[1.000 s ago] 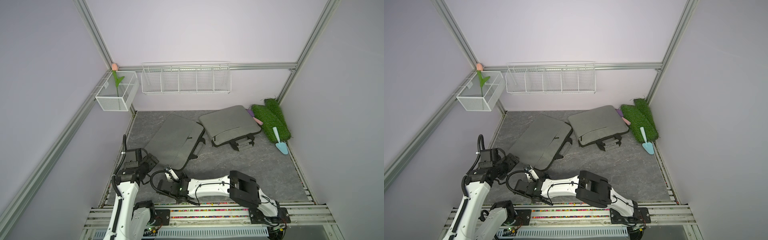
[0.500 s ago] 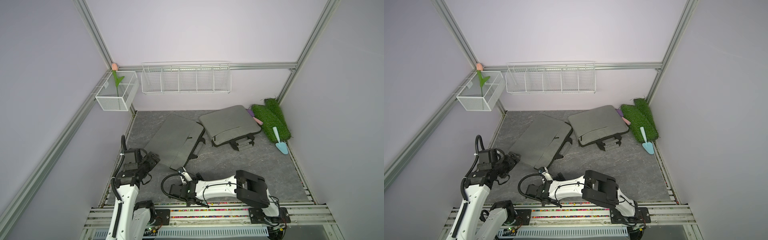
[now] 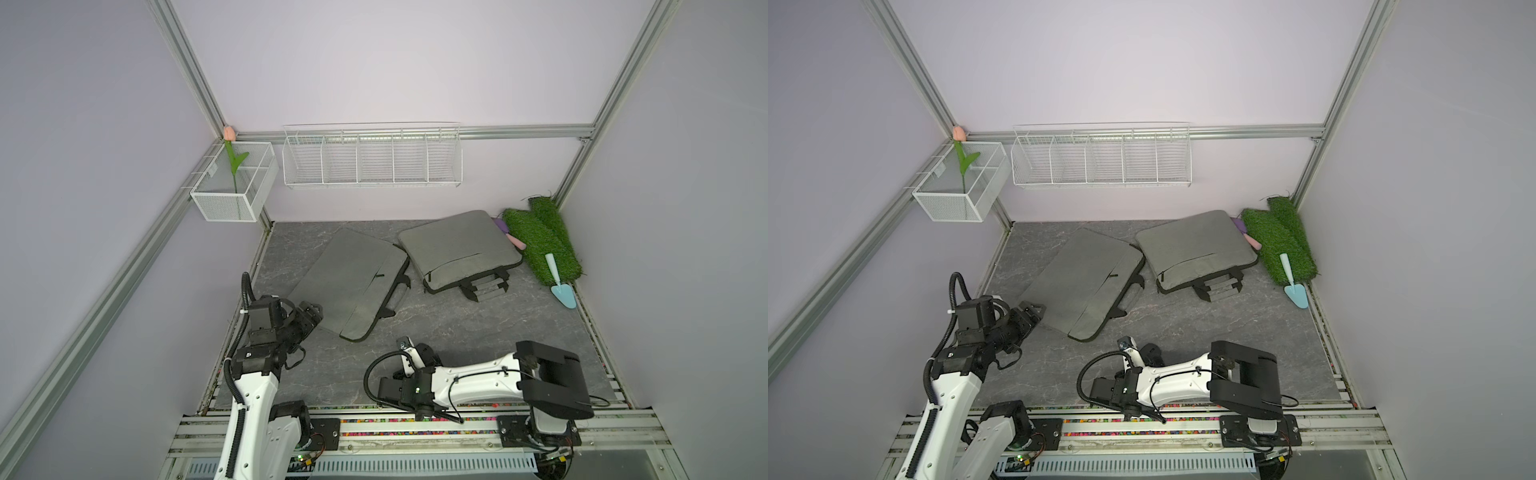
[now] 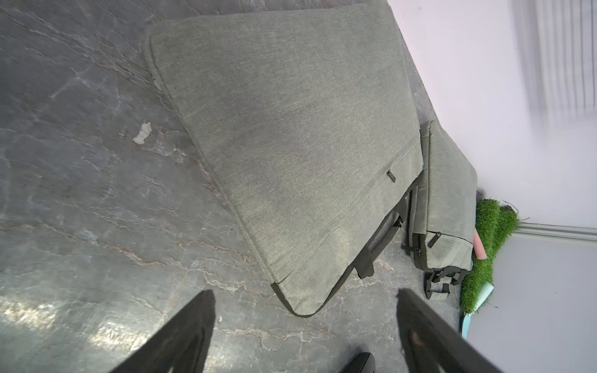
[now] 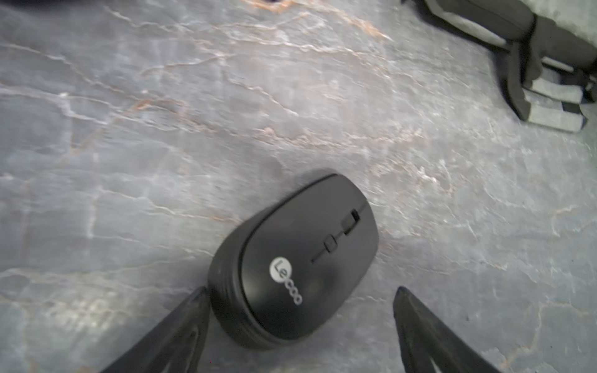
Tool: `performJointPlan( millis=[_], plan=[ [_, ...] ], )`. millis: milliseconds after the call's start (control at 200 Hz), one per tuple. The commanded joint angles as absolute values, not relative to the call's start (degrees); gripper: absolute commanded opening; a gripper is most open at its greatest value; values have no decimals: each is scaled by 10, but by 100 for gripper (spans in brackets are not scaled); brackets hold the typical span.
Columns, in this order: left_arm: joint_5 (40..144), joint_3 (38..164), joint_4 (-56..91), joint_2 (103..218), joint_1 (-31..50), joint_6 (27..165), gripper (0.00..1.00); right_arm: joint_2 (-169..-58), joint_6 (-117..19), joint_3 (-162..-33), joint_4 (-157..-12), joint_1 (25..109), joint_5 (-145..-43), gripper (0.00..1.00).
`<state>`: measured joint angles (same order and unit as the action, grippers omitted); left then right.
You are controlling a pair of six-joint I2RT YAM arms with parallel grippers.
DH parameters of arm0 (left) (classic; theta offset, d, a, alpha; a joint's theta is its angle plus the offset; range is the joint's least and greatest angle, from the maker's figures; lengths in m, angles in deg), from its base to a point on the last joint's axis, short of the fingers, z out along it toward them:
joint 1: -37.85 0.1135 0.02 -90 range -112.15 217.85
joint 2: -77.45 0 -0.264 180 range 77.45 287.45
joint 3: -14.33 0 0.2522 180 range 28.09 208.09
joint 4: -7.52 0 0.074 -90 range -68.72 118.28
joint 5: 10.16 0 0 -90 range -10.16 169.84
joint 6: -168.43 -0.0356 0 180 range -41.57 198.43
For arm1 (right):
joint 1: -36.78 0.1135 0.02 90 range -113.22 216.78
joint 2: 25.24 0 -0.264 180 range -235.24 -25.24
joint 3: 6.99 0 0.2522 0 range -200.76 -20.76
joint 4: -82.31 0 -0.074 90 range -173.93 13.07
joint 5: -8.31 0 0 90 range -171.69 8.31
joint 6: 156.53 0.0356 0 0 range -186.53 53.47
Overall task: Put the mouse into the laptop bag
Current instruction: Move the mouse to the center of the board, then pick up the mouse from the center of the board.
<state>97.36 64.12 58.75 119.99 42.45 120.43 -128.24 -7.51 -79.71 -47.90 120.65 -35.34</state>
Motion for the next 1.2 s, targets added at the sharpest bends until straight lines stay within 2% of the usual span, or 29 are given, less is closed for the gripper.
performJointPlan(
  millis=[0,215,505,765,1195],
  plan=[
    [985,631,570,1203,426,1210,88,-1241,1,-776,-497,1218,-335,89],
    [992,630,559,1204,426,1211,88,-1226,43,-768,-584,1217,-355,89],
    [999,624,554,1203,425,1208,88,-1232,290,-787,-455,1206,-347,89],
    [1005,616,547,1204,425,1210,88,-1272,316,-818,-449,1176,-405,89],
    [1010,619,545,1202,421,1211,88,-1322,254,-823,-508,1123,-464,90]
  ],
)
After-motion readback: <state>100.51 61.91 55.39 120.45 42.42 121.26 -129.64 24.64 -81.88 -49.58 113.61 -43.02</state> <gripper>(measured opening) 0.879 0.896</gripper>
